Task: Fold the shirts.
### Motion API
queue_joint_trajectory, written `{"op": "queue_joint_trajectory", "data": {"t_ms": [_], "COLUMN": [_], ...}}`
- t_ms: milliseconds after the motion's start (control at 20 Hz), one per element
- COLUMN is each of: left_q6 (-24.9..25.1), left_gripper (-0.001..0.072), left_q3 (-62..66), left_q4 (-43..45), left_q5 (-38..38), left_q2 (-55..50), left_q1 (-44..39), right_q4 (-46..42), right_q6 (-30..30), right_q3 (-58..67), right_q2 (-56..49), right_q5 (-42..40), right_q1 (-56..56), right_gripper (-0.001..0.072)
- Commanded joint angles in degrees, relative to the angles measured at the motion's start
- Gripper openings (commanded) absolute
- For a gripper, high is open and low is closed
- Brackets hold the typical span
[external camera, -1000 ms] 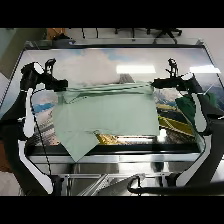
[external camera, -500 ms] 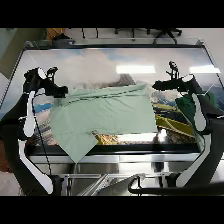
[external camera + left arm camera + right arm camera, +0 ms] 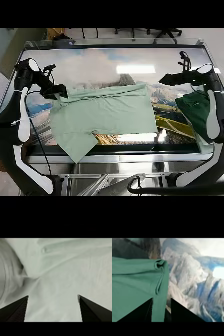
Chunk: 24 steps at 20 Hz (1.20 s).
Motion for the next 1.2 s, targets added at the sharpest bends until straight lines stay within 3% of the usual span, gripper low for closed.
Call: {"op": "queue_joint_trajectory", "data": {"t_ms": [0,300,500,700,900,950,1000,1050,1150], "left_q6": [-0.39,-2.47,-4.07,-3.8,-2.1,-1.36,-1.25,-1.09,0.26], "left_gripper": [0.0686,0.0686,0.0686,0.0686,0.0686,0.0686,0.0684,0.0569,0.0172], "left_q3": [-15.63,-53.9,-70.25,-80.06,-86.07,-86.75,-86.84,-86.82,-86.38], "left_q4": [-0.04,0.02,-5.27,-13.73,-21.22,-22.77,-23.06,-23.45,-24.04], "left_q5": [-0.17,7.52,11.69,20.52,31.85,34.18,35.91,36.92,37.31], "left_q2": [10.82,33.53,43.28,50.31,52.09,51.6,50.75,50.03,48.78], "left_q1": [0.2,0.98,6.34,11.26,11.15,11.15,11.15,11.15,11.13], "right_q4": [-0.96,-0.92,0.81,1.2,1.18,1.16,1.16,1.14,0.48], "right_q6": [2.43,1.7,1.66,1.27,1.25,1.27,1.29,1.31,1.7], "right_q3": [-3.89,-22.95,-30.51,-33.99,-36.7,-37.31,-37.79,-38.23,-38.93], "right_q2": [4.48,10.93,12.2,12.17,12.04,12.04,12.04,12.04,12.07], "right_q5": [9.81,9.38,7.04,5.53,4.79,4.61,4.46,4.44,4.61], "right_q1": [-2.47,-7.15,-7.54,-7.54,-7.52,-7.54,-7.54,-7.54,-7.54], "right_gripper": [0.0272,0.0271,0.0271,0.0273,0.0305,0.0319,0.0379,0.0406,0.0406]}}
